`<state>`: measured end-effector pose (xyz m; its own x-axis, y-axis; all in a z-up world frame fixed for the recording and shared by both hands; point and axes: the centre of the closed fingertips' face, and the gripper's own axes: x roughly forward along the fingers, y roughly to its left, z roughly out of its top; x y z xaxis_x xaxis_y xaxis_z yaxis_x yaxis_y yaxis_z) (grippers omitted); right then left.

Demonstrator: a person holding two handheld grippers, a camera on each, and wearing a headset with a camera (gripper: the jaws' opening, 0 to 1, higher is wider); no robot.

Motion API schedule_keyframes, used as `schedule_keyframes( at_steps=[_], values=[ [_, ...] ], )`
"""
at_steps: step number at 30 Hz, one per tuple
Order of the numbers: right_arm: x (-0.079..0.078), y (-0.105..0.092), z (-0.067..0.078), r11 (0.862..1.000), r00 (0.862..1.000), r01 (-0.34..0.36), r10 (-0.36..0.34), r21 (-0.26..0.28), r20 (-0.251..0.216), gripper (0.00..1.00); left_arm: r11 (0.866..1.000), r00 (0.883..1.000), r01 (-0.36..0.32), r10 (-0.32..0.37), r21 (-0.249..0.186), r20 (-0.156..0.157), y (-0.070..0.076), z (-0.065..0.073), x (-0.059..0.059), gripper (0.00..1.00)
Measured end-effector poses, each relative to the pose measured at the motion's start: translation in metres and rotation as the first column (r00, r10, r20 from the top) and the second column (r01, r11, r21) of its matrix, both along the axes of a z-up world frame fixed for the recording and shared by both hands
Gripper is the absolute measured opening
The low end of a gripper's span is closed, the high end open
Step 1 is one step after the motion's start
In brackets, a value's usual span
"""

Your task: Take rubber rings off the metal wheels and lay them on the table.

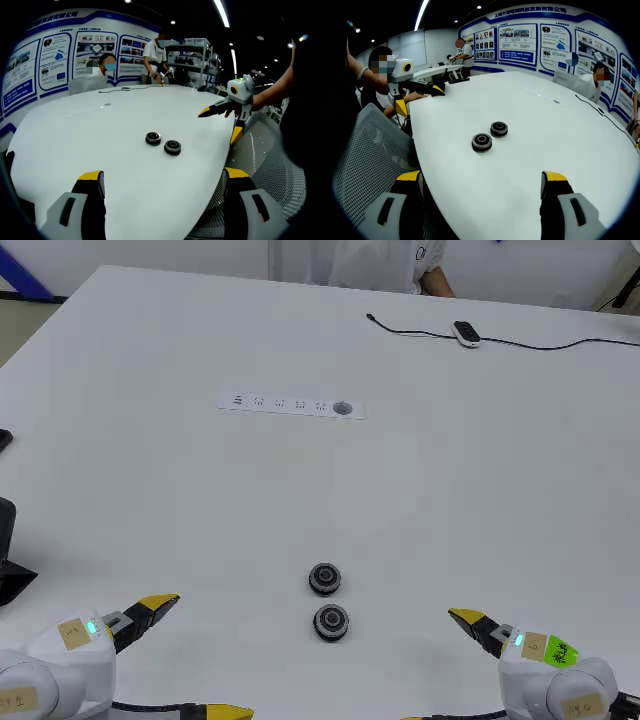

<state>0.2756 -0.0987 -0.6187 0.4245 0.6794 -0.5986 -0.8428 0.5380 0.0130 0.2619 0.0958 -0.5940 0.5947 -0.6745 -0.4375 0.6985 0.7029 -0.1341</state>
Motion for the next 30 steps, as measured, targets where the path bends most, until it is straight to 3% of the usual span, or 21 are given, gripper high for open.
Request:
schedule_keyframes(
  at_steps=[8, 30],
  values=[
    [0.0005, 0.0024, 0.0007, 1.0, 1.0, 0.002, -0.002, 0.007, -0.002, 0.99, 1.0, 1.0, 0.0, 0.0, 0.006, -0.004, 0.0081, -0.0051, 0.0014, 1.0],
    [0.0006, 0.0037, 0.0016, 1.0, 1.0, 0.014, -0.013, 0.026, -0.018, 0.99, 1.0, 1.0, -0.011, 0.011, 0.017, -0.021, 0.0083, -0.0066, -0.0026, 1.0]
  ],
)
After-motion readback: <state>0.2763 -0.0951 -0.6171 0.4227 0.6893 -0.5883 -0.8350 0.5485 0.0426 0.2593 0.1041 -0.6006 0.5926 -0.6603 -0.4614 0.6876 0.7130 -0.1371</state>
